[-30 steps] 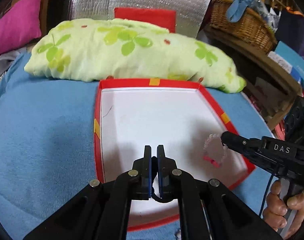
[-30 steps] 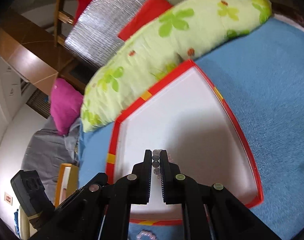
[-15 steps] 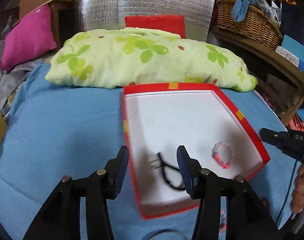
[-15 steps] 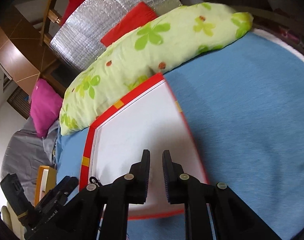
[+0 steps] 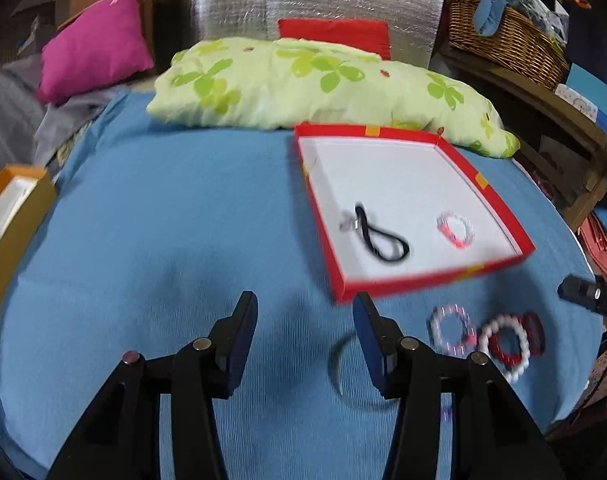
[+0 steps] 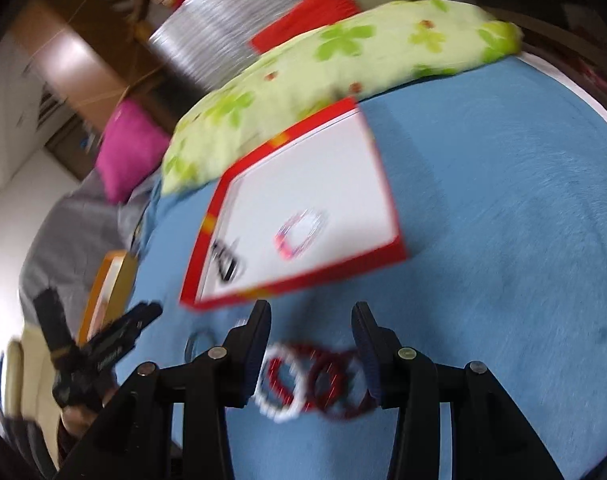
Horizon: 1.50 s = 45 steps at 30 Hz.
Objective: Organize jewelry
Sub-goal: 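Grasp the purple bead bracelet with the left tool while the right tool grasps the maroon ring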
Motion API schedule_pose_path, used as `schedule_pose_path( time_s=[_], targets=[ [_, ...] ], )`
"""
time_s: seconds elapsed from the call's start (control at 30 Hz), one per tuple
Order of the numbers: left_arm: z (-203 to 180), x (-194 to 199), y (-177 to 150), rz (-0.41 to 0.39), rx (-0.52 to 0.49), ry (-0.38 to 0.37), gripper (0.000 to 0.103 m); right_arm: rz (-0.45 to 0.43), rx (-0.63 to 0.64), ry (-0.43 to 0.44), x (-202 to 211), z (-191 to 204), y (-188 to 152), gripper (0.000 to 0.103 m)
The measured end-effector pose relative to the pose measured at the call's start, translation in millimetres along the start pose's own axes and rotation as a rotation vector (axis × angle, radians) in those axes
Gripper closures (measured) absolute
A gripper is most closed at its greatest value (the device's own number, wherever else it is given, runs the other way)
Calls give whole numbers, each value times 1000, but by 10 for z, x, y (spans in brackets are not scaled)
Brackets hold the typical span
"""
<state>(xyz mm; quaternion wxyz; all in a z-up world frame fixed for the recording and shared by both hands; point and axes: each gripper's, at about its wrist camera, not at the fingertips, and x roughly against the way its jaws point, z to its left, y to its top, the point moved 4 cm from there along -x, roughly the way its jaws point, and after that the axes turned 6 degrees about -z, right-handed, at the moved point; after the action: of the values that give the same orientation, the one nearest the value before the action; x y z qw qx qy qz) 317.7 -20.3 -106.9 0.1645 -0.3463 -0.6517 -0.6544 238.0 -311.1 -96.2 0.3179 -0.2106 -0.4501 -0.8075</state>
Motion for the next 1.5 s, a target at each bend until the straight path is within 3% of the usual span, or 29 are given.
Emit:
schedule_pose_path(
  time_s=[0.23, 0.37, 0.6, 0.83, 0.9, 0.93, 0.97, 1.17, 1.37, 1.5],
  targets=[
    [-222, 178, -365, 25, -82, -30, 52, 73, -25, -24, 4, 33, -430, 66],
    [-229, 178, -363, 22, -88, -38, 52, 76, -64, -39, -2, -87, -419, 66],
    [-227, 41, -359, 65, -71, -32, 52, 87, -23, -12, -143, 92, -402, 66],
    [-240, -56, -424, 110, -91, -15, 52, 118, 78, -107, -425, 214, -441, 66],
    [-234, -62, -424, 113, -94, -14, 52, 122, 121, -136, -473, 264, -461, 74],
    [-231, -62, -427, 115, -94, -15, 52, 123, 142, -144, -484, 284, -468, 89],
    [-227, -64, -428, 117, -94, -16, 52, 126, 159, -148, -489, 301, -478, 90],
    [-258, -2, -412, 107, -91, -54, 52, 17, 221, -171, -285, 404, -388, 93],
    [-433, 40, -438, 112, -136, -110, 52, -62, 116, -73, -42, 332, -210, 93],
    [-584, 82, -490, 132, -164, -164, 52, -76, 58, -55, -11, 260, -143, 93]
  ],
)
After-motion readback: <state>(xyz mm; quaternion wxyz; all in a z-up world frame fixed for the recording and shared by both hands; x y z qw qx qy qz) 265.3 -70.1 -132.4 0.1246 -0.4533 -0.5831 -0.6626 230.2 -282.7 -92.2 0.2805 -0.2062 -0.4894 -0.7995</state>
